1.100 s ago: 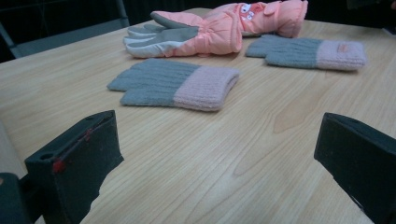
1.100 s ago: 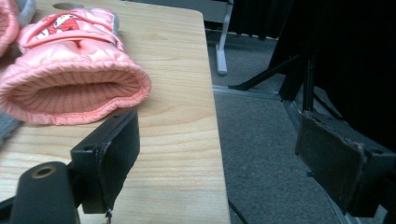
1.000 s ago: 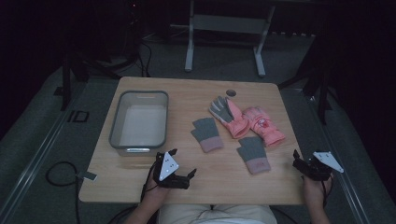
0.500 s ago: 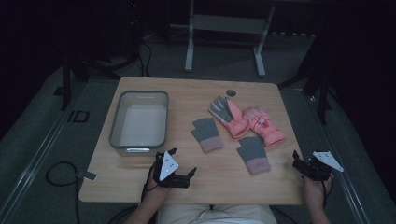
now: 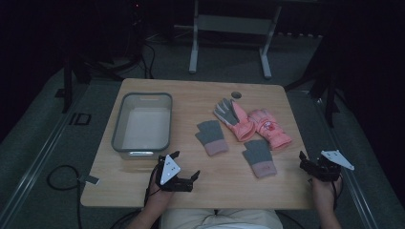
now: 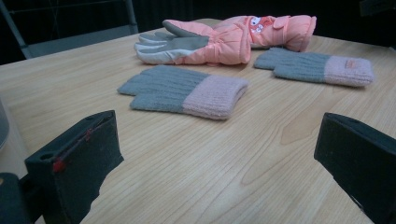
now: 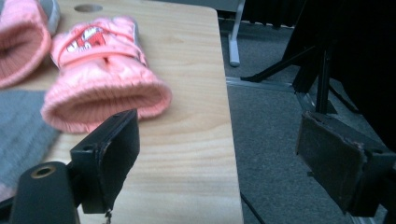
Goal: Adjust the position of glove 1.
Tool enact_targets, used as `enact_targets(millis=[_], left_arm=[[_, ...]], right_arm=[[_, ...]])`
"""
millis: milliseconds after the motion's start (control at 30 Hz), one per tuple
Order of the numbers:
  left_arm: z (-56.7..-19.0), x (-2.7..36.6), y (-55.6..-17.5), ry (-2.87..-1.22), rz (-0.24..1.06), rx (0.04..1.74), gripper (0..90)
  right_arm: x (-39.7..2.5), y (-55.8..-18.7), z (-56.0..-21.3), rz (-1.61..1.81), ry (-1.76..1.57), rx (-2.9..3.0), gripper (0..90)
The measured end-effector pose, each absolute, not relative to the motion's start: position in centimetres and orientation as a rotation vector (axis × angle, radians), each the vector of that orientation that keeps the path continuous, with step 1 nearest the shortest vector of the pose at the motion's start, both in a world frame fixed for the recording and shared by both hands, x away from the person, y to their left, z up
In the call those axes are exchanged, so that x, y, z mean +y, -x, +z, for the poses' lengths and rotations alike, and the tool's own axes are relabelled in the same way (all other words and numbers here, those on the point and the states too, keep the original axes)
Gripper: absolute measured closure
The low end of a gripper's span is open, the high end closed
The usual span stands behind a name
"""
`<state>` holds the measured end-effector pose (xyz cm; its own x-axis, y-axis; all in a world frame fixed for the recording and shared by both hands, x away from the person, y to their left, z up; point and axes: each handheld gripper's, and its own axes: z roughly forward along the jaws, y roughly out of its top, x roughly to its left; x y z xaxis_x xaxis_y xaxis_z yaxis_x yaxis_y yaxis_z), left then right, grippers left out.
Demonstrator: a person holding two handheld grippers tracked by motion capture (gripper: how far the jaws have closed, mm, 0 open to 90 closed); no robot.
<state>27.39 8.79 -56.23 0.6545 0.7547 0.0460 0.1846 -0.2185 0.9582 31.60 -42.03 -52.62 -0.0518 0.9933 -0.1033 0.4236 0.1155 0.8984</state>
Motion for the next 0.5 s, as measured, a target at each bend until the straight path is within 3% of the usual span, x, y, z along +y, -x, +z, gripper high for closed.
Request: enact_targets(millis=[500], left_arm=[[-56.2, 8.8, -27.3, -1.745, 0.639, 0.759, 0.0]], right_arm=[[-41.8, -32.3, -47.2, 0.978, -1.382, 1.555, 12.3]])
